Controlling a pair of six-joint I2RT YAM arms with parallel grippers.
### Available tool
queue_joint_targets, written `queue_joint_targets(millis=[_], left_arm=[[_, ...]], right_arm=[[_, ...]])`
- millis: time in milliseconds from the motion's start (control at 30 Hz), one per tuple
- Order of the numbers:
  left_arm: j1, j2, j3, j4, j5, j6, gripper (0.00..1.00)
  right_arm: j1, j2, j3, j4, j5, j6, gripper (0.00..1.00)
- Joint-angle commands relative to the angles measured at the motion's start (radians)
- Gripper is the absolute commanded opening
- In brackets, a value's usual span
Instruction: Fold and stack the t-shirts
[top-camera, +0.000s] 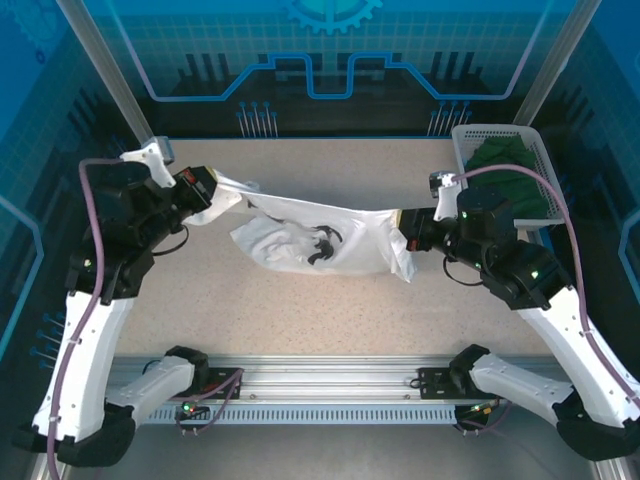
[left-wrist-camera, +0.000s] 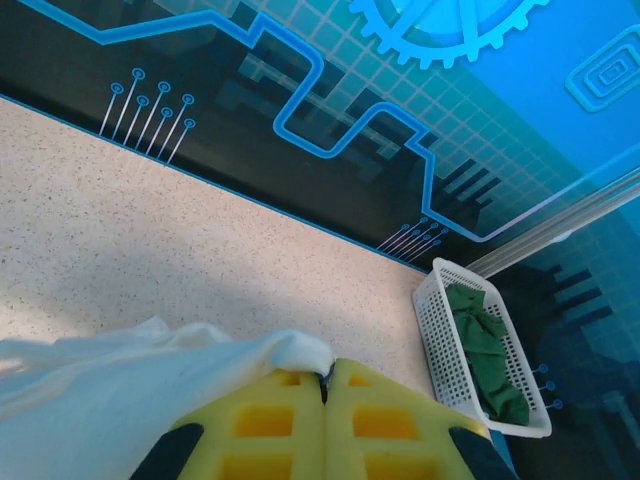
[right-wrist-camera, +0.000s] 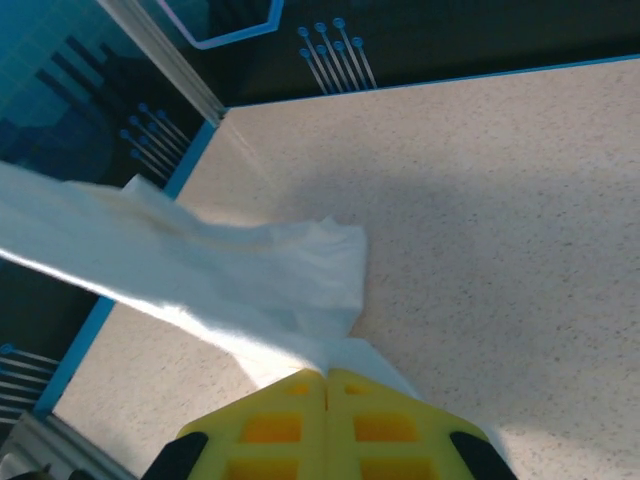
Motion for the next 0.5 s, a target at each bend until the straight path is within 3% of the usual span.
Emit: queue_joint_targets(millis=[0, 133, 267, 367, 467], left_arm=[[0.001, 0.088, 0.009, -0.018, -0.053, 0.019, 0.0], [0.029, 0.249, 0.058, 0.013, -0.058, -0.011, 0.0], [0.071, 0.524, 0.271, 0.024, -0.02, -0.019, 0.0], [0.099, 0.796, 0.625, -0.049, 0.078, 0.023, 0.0], [0.1, 1.053, 1.203, -0.234, 0.13, 0.08, 0.0]], right_arm=[[-0.002, 0.106, 0.037, -0.011, 0.071, -0.042, 0.0], [-0.08, 0.296, 0.127, 0.02, 0.013, -0.065, 0.0], [-0.204, 0.56, 0.337, 0.045, -0.079, -0.075, 0.0], [-0.279, 0.811, 0.682, -0.043, -0.137, -0.084, 0.0], [-0.319, 1.065, 1.224, -0.24, -0.189, -0.095, 0.0]])
